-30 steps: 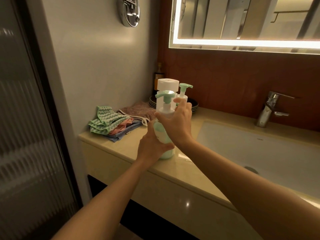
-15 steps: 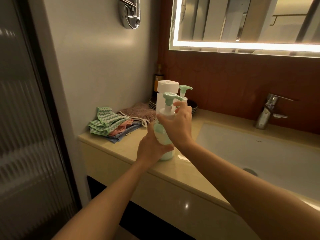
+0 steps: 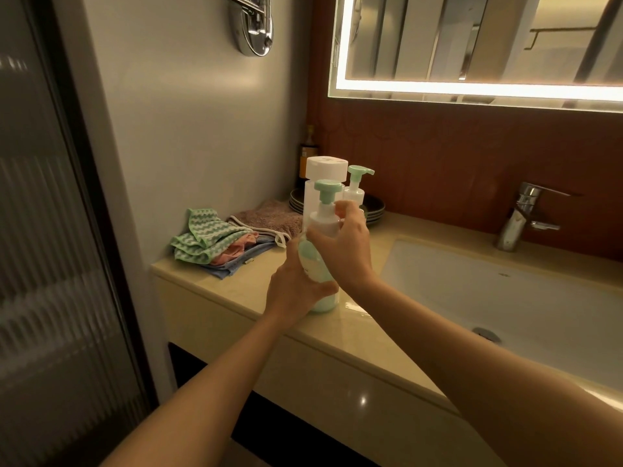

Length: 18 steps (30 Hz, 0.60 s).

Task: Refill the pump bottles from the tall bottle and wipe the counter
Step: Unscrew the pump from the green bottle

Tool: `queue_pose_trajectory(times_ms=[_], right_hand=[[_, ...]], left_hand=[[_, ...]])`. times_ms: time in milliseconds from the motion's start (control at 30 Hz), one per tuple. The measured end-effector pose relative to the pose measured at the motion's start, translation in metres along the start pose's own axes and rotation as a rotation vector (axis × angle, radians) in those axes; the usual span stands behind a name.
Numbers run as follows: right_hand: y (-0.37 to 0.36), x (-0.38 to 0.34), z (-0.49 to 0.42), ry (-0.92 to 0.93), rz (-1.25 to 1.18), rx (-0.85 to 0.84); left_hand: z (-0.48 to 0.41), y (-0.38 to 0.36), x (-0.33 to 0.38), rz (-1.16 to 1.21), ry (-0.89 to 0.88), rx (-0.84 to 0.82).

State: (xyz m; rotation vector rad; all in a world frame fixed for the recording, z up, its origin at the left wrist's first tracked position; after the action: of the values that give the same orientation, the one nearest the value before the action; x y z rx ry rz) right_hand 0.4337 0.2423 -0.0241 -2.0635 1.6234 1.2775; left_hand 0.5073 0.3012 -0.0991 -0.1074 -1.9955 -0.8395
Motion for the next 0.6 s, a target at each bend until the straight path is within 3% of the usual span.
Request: queue_pose_trajectory(times_ms=[100,233,600], right_hand=[[-0.002,-0.001,0.003,-0.001,-0.054,-0.106],[0.001,-0.004,0.002,0.05,-0.05,-0.114],[0.062,-0.041,-0.043,0.182,-0.234,0.111]], left_hand=[[0.0,0.001,-0.001,0.026,-0.009,0.001],[0.0,0.002,-0.001,0.038,-0.01,-0.009],[-0.013,0.018,-0.02,0.054,0.027,0.037]])
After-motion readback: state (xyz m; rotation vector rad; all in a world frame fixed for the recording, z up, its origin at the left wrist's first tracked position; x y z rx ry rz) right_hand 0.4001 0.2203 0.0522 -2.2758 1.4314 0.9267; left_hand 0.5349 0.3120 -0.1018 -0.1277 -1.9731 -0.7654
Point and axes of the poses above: each hand's wrist, its own z-axis away from the middle knuckle, its own y-axis out of the back of the hand, x = y × z, the point moved 6 cm from there along -z, towards the middle knuckle, and after that the axes turned 4 degrees about y, right-handed, at the moved point
